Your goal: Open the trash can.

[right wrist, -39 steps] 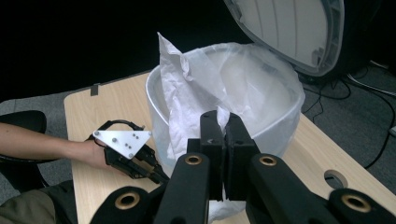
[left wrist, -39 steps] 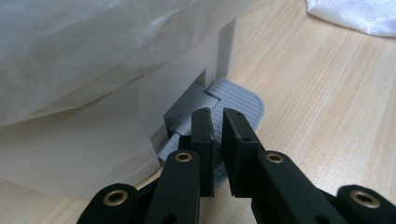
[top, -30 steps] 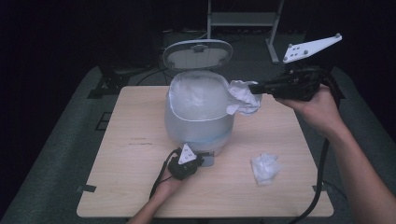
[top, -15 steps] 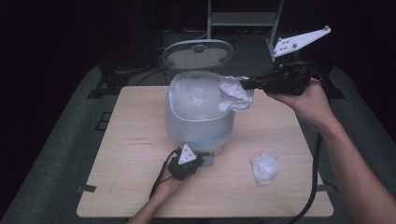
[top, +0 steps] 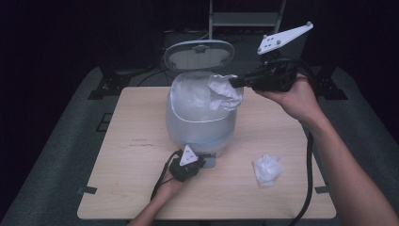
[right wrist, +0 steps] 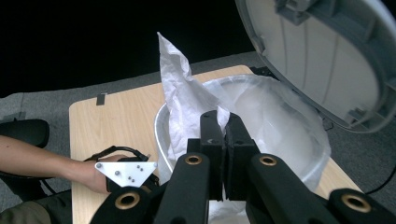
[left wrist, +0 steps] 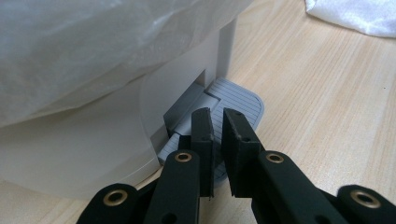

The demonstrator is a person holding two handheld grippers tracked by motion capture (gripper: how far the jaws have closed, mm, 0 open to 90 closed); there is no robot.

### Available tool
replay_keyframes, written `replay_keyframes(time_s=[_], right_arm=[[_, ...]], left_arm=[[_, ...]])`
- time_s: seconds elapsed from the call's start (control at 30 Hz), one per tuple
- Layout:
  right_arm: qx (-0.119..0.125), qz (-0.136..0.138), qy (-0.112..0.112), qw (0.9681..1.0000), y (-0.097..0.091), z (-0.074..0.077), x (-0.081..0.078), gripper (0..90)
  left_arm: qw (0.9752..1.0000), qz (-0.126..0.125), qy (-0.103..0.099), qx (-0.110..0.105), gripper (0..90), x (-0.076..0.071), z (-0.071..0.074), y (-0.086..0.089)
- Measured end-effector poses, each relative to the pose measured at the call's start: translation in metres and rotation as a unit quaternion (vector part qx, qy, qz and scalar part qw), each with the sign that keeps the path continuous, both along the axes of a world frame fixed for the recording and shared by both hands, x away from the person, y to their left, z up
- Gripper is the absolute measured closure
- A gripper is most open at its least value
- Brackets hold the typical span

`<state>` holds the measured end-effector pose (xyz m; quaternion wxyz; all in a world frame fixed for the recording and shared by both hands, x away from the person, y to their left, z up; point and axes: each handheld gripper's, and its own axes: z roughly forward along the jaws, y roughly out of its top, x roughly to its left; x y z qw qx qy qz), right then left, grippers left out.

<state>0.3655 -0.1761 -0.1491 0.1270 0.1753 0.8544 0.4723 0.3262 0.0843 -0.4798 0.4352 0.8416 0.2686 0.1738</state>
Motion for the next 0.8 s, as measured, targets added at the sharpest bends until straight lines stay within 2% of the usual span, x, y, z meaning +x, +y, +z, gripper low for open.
replay_keyframes(time_s=[0.8], right_arm=[[-0.005, 0.009, 0.006, 0.9999, 0.039, -0.016, 0.022, 87.9]], left_arm=[[1.0, -0.001, 0.0, 0.0, 83.2, 0.0, 0.0, 0.0]])
